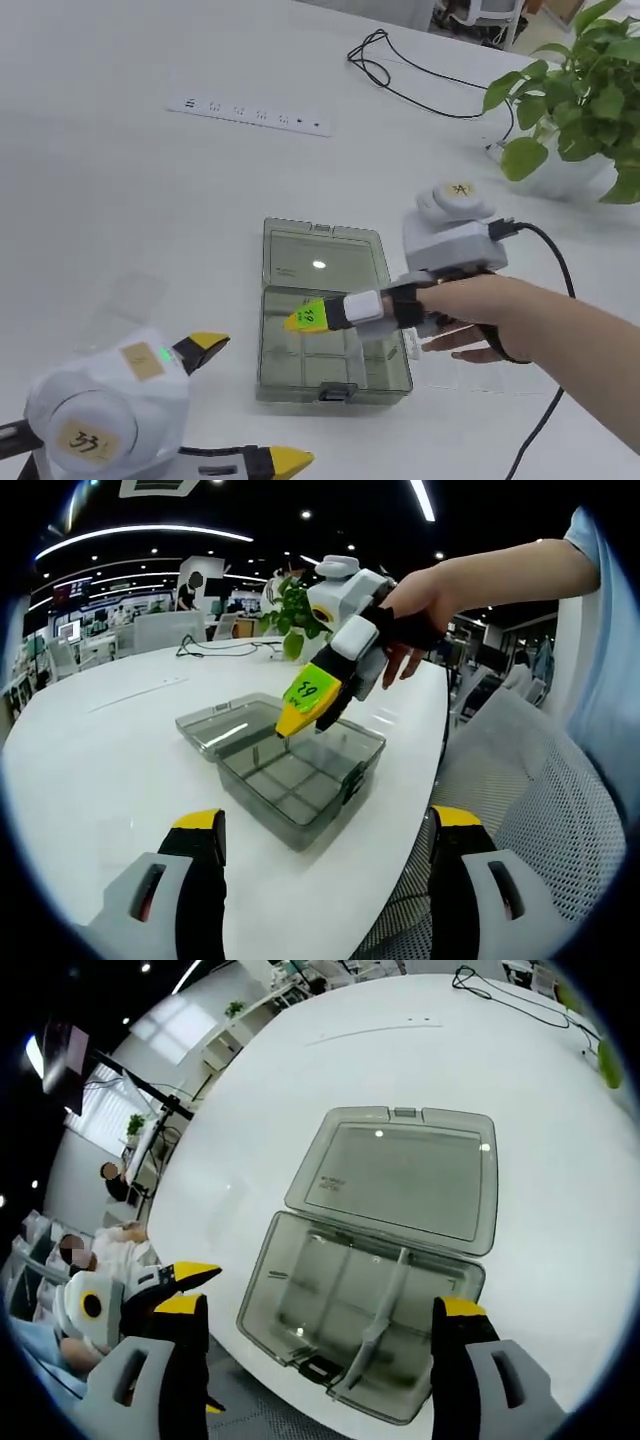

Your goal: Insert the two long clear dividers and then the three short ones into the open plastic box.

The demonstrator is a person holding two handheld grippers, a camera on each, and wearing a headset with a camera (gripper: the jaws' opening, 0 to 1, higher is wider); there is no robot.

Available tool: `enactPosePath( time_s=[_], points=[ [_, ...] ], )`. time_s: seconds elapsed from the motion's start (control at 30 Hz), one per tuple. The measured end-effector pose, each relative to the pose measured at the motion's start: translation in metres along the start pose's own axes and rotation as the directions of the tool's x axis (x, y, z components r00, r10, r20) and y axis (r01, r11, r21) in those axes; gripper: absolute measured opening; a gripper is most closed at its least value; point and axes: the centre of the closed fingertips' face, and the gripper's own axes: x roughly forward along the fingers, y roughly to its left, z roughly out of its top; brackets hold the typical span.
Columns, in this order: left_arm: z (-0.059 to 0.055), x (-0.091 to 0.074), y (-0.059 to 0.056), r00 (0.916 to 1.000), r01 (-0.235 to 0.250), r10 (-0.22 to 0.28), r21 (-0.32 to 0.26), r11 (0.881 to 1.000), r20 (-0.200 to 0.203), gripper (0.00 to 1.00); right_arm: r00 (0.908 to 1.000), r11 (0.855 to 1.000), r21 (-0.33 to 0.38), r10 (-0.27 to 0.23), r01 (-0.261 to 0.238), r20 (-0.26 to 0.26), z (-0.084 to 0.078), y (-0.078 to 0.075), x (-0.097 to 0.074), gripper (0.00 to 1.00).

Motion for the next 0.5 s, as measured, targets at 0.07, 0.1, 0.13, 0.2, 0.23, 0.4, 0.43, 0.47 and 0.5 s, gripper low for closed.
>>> enactPosePath(
  time_s=[0.07, 0.1, 0.13, 0.2, 0.23, 0.4, 0.43, 0.47, 0.5],
  points=[
    [0.001, -0.001, 0.001, 1.0, -0.004, 0.004, -0.004, 1.0, 0.002, 0.85, 0.9999, 1.0, 0.012, 0.015, -0.015, 0.001, -0.002, 0.002, -0.003, 0.95],
    [0.001, -0.001, 0.001, 1.0, -0.006, 0.006, -0.006, 1.0, 0.003, 0.84, 0.9987, 0.999, -0.005, 0.041, -0.041, 0.032, 0.001, 0.007, -0.003, 0.95],
    [0.002, -0.001, 0.003, 0.9999, -0.009, 0.009, -0.014, 1.0, 0.006, 0.84, 0.9988, 0.999, 0.01, 0.041, -0.041, 0.026, -0.001, 0.007, -0.006, 0.95],
    [0.005, -0.003, 0.004, 0.9998, -0.014, 0.014, -0.023, 1.0, 0.012, 0.84, 0.9929, 0.996, -0.019, 0.09, -0.089, 0.077, 0.005, 0.017, -0.009, 0.95],
    [0.005, -0.003, 0.005, 0.9998, -0.016, 0.017, -0.027, 0.999, 0.014, 0.84, 0.9939, 0.996, -0.013, 0.087, -0.086, 0.069, 0.001, 0.017, -0.012, 0.95],
    [0.009, -0.008, 0.012, 0.9991, -0.034, 0.035, -0.047, 0.998, 0.022, 0.84, 0.9803, 0.988, -0.097, 0.137, -0.124, 0.142, 0.002, 0.023, -0.025, 0.93],
    [0.01, -0.009, 0.014, 0.999, -0.037, 0.039, -0.053, 0.998, 0.023, 0.84, 0.9833, 0.99, -0.079, 0.127, -0.118, 0.13, -0.001, 0.021, -0.026, 0.92],
    [0.01, -0.01, 0.015, 0.9989, -0.041, 0.042, -0.054, 0.998, 0.022, 0.84, 0.9784, 0.987, -0.106, 0.139, -0.124, 0.152, -0.001, 0.024, -0.03, 0.93],
    [0.012, -0.011, 0.017, 0.9986, -0.046, 0.047, -0.055, 0.997, 0.025, 0.84, 0.9737, 0.983, -0.13, 0.151, -0.13, 0.17, 0.001, 0.025, -0.031, 0.93]
  ],
)
